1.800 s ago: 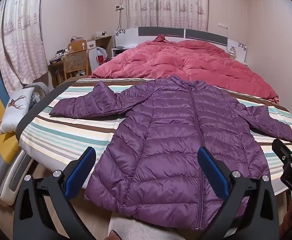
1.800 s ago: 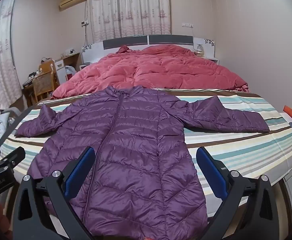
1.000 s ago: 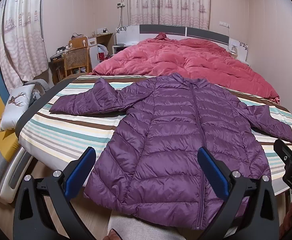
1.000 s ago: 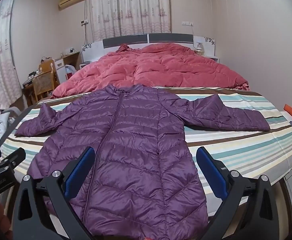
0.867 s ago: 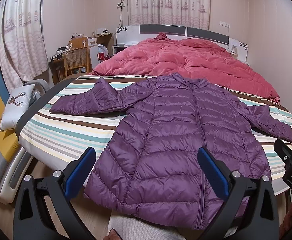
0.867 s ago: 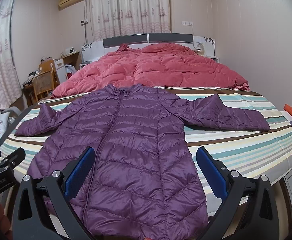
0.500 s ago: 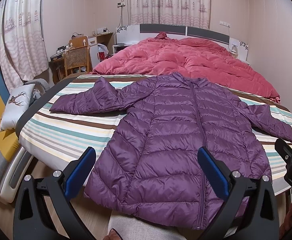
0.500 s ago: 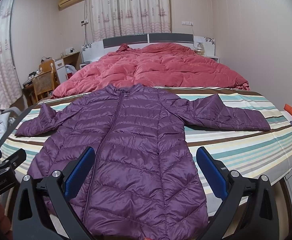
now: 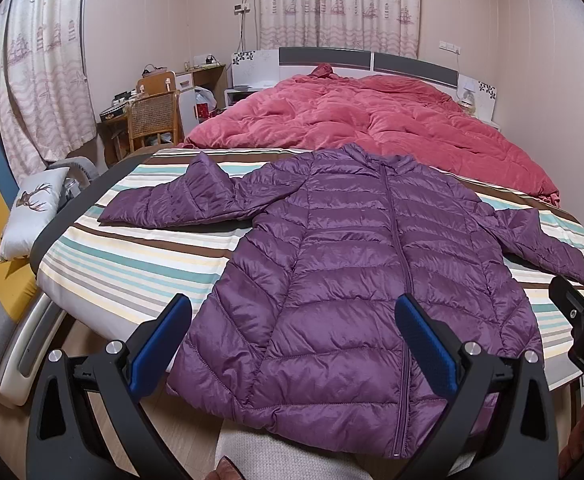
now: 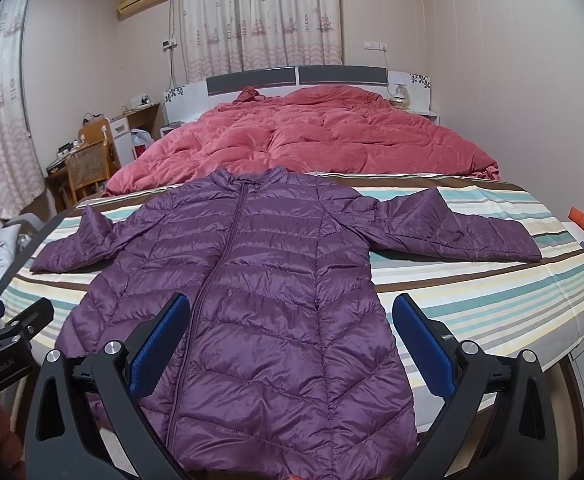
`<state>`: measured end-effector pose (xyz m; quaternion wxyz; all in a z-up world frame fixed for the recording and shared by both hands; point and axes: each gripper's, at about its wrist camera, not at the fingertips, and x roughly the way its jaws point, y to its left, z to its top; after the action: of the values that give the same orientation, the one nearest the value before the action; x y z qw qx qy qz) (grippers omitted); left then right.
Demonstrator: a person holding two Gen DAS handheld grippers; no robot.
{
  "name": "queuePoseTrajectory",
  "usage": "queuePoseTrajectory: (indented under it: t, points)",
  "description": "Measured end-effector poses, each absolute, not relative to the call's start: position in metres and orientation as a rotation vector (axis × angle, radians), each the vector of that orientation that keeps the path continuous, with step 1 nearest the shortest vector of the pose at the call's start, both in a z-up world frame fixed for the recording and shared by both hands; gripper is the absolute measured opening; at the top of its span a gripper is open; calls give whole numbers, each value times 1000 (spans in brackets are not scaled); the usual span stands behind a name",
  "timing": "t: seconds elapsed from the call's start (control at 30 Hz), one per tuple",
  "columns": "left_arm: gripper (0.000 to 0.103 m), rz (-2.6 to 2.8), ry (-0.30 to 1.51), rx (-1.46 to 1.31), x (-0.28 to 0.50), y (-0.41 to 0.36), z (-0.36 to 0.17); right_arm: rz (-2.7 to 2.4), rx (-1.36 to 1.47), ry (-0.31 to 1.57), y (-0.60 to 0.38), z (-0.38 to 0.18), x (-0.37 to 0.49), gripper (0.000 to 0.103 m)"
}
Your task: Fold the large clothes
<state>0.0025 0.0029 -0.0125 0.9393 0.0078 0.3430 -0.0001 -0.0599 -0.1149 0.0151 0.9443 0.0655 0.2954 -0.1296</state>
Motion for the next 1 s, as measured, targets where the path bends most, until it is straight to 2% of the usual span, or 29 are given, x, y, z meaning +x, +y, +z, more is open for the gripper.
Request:
queuePoseTrajectory:
  t: [1.0]
  points:
    - [101,3,713,16,5,0,-15,-262,140,613,-114,17,-59,100]
